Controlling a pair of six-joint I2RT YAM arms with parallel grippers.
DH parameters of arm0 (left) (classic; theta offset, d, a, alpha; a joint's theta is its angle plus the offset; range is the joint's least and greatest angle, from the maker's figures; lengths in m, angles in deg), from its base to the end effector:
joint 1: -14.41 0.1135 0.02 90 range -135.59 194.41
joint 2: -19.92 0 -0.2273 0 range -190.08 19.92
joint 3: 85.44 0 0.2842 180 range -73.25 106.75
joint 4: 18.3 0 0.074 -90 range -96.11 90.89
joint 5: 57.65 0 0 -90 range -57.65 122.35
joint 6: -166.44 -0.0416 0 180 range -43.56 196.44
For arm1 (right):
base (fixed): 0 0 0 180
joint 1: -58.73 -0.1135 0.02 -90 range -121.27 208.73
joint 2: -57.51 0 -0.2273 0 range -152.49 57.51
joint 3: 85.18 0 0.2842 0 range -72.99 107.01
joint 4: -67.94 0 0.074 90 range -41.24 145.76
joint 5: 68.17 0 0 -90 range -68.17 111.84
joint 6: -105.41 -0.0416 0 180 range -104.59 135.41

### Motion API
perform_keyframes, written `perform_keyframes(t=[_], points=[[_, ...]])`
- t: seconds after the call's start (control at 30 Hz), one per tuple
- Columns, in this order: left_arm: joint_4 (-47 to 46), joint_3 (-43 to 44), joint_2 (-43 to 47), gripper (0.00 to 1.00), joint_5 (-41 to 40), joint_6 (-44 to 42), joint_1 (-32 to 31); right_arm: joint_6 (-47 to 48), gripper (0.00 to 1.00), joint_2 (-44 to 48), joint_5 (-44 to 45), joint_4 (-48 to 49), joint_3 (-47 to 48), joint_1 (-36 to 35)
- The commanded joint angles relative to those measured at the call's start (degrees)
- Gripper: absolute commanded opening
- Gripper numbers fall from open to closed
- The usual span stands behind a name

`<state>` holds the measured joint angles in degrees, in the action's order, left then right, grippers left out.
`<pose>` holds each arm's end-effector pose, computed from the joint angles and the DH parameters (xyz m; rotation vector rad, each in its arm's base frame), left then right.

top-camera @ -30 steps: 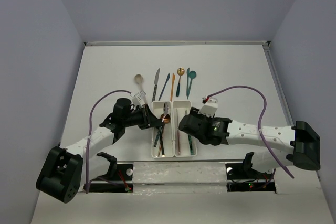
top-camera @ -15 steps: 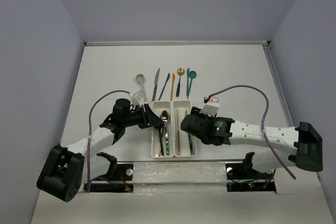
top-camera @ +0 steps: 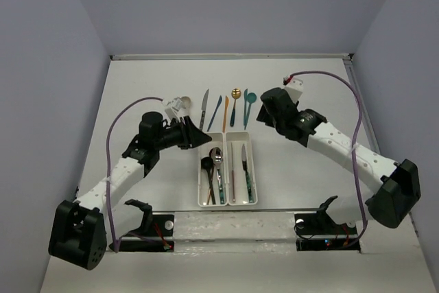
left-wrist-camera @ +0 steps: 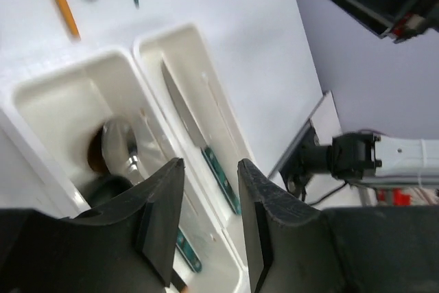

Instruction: Sort the eating utensils into containers

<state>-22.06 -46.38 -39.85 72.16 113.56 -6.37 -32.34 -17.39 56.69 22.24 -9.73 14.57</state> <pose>0.2456 -0.1217 0.1785 0.2406 2.0049 -1.3172 0.2470 0.2067 0.2590 0.3504 2.1687 0.1707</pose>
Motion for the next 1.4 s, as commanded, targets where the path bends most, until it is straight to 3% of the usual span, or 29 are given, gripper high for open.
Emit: perform_keyframes(t=[0.0,0.17,0.3,0.57,0.87,0.97,1.07,1.13,1.37], points=[[5.57,11.00,3.60,0.48,-6.05,-14.33,5.03,13.90,0.61,-9.02,-8.82,8.12,9.58,7.94],[4.26,12.33,3.78,0.53,-23.09,-31.19,9.61,18.21,0.61,-23.00,-16.03,8.47,19.07,11.46],[0.92,11.01,2.82,0.58,-30.58,-36.86,11.02,18.92,0.59,-31.97,-17.62,8.47,23.57,13.66],[1.35,9.69,0.44,0.63,-30.76,-38.88,11.46,20.59,0.52,-44.80,-17.97,8.12,28.05,14.19],[0.39,8.46,1.67,0.64,-30.32,-39.14,11.72,19.71,0.46,-51.14,-19.29,8.12,30.08,16.47],[0.21,8.37,1.50,0.64,-29.88,-39.06,11.63,19.10,0.39,-51.49,-18.68,8.29,29.11,17.00],[0.04,8.02,0.79,0.64,-29.27,-39.06,11.72,19.18,0.20,-51.41,-17.19,8.47,28.49,17.00],[-0.23,7.84,0.53,0.64,-29.18,-39.06,11.72,19.27,0.01,-50.80,-16.05,8.56,27.88,17.00],[-0.05,7.76,0.88,0.66,-28.65,-39.15,12.16,19.53,0.00,-45.00,-12.71,9.69,23.67,17.53]])
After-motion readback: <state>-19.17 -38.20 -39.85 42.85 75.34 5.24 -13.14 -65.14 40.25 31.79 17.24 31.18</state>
